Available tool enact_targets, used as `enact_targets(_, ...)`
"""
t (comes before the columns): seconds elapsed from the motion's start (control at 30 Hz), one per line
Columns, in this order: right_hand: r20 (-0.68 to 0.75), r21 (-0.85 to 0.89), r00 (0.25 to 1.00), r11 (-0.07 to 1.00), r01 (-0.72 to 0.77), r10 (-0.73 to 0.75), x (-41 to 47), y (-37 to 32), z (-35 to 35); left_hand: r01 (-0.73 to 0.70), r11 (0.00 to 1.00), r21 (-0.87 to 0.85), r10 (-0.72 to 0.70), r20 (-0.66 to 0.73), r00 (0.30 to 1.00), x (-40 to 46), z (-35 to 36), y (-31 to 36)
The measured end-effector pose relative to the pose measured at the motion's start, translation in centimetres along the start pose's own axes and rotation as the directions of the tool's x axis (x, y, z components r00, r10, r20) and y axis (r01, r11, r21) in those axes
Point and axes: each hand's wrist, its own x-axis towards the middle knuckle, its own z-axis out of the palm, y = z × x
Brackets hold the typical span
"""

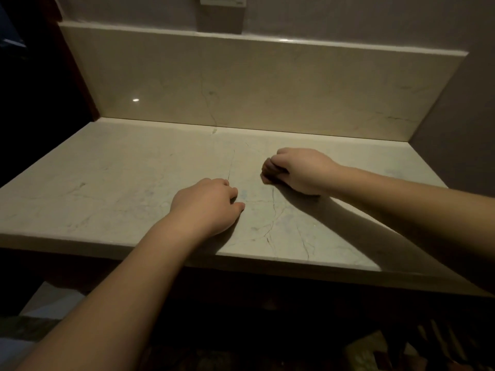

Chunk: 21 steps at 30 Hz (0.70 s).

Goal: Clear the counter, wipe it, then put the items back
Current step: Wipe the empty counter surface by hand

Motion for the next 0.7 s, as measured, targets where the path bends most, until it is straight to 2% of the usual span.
enact_targets(0.1,0.076,-0.048,0.988,0.989,0.136,-0.133,-4.5,-2.4,-0.9,-0.019,1.0,-0.016,0.019,-0.003,1.0,0.1,0.0,-0.2)
enact_targets(0.17,0.141,-0.048,0.976,0.984,0.172,-0.164,-6.1,-2.9,-1.2,-0.032,0.999,-0.009,0.032,0.002,0.999,0.3,0.1,-0.3)
enact_targets(0.27,0.191,-0.079,0.976,0.99,0.117,-0.1,-4.9,-2.6,-1.7,-0.04,0.999,0.006,0.04,0.008,0.999,0.4,0.2,-0.5)
enact_targets(0.4,0.066,-0.043,0.991,0.993,-0.112,0.114,-0.8,-2.3,-0.7,-0.041,0.999,0.029,0.04,0.02,0.999,0.3,-0.1,-0.4)
enact_targets(0.47,0.01,0.01,0.986,0.986,-0.167,0.167,-0.4,-2.8,0.2,-0.033,0.998,0.051,0.031,0.034,0.999,0.0,-0.3,-0.1)
enact_targets(0.57,-0.01,0.045,0.987,0.987,-0.157,0.158,-2.9,-4.6,0.1,-0.046,0.997,0.066,0.043,0.05,0.998,-0.4,-0.5,-0.1)
enact_targets(0.7,0.118,0.072,0.992,0.996,-0.045,0.036,-8.9,-7.5,-1.2,-0.063,0.996,0.055,0.059,0.068,0.996,-0.4,-0.7,-0.3)
